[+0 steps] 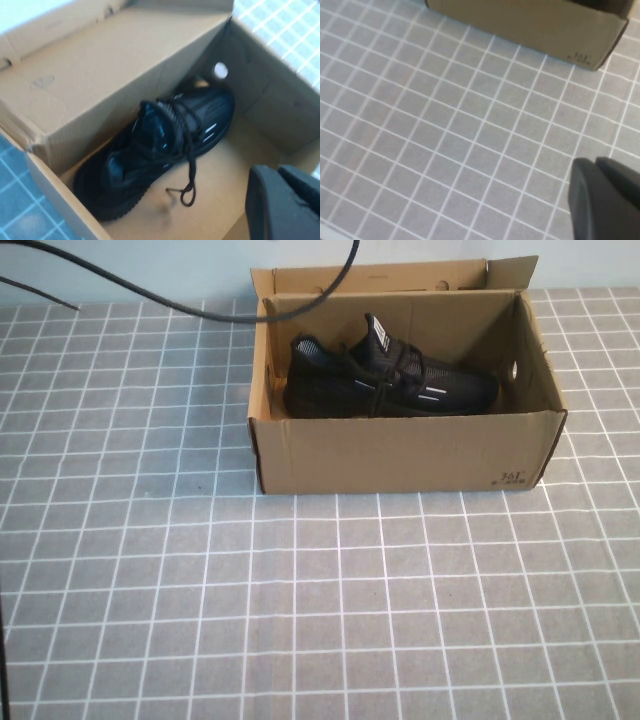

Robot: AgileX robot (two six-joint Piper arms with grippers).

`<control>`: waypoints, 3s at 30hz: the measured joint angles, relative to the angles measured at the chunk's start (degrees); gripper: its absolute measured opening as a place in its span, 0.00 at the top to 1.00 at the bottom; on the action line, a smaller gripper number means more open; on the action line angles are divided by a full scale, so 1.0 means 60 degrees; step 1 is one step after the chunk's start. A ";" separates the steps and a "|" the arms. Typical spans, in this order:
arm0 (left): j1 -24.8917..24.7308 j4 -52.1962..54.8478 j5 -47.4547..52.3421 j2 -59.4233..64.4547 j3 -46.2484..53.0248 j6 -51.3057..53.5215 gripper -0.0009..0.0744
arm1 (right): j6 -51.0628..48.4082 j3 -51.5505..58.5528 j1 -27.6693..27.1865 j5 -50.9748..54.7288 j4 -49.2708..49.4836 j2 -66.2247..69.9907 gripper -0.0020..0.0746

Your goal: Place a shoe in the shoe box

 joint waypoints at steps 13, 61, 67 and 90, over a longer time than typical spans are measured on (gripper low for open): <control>-0.1059 0.3012 0.0141 -0.3077 -0.0006 -0.1512 0.99 | 0.0058 0.1419 0.0000 0.0038 0.0710 -0.3505 0.99; -0.3432 0.5723 -0.9591 -1.8001 1.9846 -0.3429 0.99 | -0.1366 0.6414 0.0000 -0.6851 0.2485 -0.6778 0.99; -0.3432 0.5813 -0.9999 -1.8092 2.1710 -0.3429 0.99 | -0.1381 0.7923 0.0000 -0.9035 0.2502 -0.6778 0.99; -0.3432 0.5875 -1.0006 -1.8092 2.3342 -0.3429 0.99 | -0.1381 1.1531 0.0000 -1.0315 0.2603 -0.6761 0.99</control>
